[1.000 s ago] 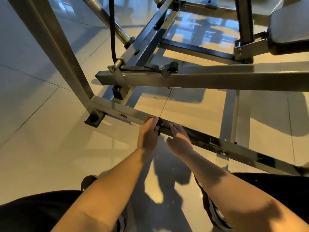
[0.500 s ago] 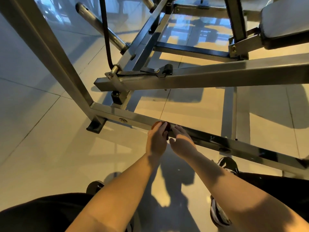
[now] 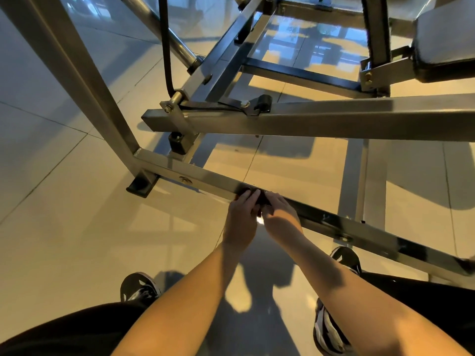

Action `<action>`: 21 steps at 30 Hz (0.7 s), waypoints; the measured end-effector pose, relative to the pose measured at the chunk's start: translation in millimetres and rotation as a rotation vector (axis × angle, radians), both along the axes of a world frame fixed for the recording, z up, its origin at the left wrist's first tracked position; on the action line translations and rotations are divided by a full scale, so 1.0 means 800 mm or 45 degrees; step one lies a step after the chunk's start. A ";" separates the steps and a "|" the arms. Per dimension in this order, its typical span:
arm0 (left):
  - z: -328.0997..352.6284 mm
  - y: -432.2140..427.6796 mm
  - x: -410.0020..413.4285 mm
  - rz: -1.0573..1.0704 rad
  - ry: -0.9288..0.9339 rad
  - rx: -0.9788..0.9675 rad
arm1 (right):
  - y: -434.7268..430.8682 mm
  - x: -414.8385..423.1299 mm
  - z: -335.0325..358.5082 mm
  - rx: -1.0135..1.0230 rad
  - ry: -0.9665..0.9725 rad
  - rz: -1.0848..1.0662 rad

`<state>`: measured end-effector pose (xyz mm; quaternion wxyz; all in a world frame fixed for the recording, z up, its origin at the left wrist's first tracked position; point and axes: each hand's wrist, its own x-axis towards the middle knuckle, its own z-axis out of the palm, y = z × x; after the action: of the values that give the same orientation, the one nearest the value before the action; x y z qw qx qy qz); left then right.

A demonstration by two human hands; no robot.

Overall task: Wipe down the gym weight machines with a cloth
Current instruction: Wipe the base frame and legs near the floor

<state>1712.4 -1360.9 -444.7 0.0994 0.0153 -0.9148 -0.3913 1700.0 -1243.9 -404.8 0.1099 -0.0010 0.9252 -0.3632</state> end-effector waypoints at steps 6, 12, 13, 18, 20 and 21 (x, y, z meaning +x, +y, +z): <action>-0.024 -0.073 -0.011 0.306 -0.030 -0.002 | -0.025 -0.001 -0.002 0.069 -0.031 0.155; 0.009 -0.041 -0.007 0.129 -0.004 0.158 | -0.041 -0.005 -0.014 0.076 0.130 0.219; 0.010 -0.049 -0.008 0.087 -0.001 0.124 | -0.039 -0.005 -0.015 0.077 0.145 0.230; 0.003 -0.089 -0.016 0.312 -0.130 -0.030 | -0.034 -0.004 -0.005 0.095 0.047 0.226; -0.001 -0.092 -0.021 0.398 -0.163 -0.003 | -0.038 -0.003 -0.005 0.112 0.071 0.227; 0.000 -0.088 -0.022 0.378 -0.175 0.000 | -0.039 -0.002 -0.005 0.115 0.077 0.229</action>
<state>1694.7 -1431.5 -444.6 0.0934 0.1771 -0.9070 -0.3704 1698.2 -1275.4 -409.0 0.1141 -0.0900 0.9397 -0.3095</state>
